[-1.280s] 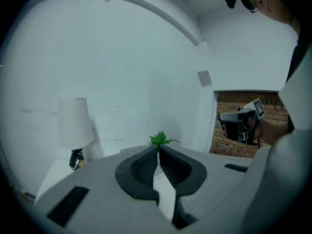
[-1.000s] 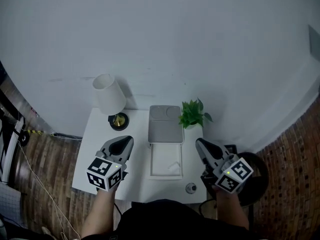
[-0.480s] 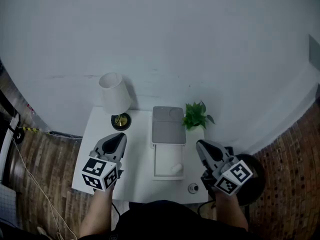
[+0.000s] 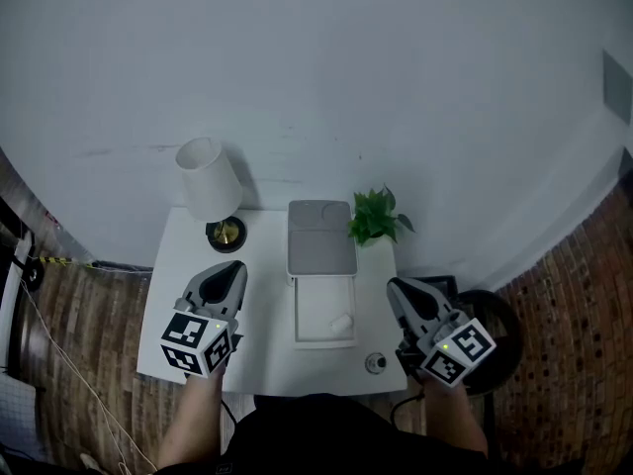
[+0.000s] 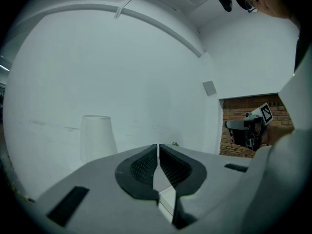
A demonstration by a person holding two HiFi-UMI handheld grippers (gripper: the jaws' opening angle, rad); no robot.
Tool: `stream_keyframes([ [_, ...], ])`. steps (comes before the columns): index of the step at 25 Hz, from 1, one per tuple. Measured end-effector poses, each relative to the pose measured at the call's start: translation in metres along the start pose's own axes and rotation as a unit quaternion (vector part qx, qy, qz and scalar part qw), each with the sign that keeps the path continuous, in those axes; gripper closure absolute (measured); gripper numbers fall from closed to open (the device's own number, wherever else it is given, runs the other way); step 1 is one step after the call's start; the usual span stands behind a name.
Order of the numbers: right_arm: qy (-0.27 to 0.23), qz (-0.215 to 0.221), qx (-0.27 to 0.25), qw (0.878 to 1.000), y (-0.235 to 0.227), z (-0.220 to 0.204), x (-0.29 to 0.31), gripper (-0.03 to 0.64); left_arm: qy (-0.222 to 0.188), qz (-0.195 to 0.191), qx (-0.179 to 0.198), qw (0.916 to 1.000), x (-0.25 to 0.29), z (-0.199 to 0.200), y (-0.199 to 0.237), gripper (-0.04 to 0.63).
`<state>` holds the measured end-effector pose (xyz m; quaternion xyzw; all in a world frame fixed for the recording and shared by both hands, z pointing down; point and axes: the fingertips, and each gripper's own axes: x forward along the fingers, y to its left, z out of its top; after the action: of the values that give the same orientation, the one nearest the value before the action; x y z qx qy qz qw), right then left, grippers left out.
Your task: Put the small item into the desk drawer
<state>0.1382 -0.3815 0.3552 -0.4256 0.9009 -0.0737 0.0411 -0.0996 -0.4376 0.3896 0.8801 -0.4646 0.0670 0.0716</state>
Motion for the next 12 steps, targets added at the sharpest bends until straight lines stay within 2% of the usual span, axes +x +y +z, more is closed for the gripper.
stream_keyframes([
  [12,-0.003,-0.014,0.011,1.000,-0.023,-0.006,-0.024,0.614,0.014,-0.018,0.006,0.9997,0.019,-0.005,-0.031,0.574],
])
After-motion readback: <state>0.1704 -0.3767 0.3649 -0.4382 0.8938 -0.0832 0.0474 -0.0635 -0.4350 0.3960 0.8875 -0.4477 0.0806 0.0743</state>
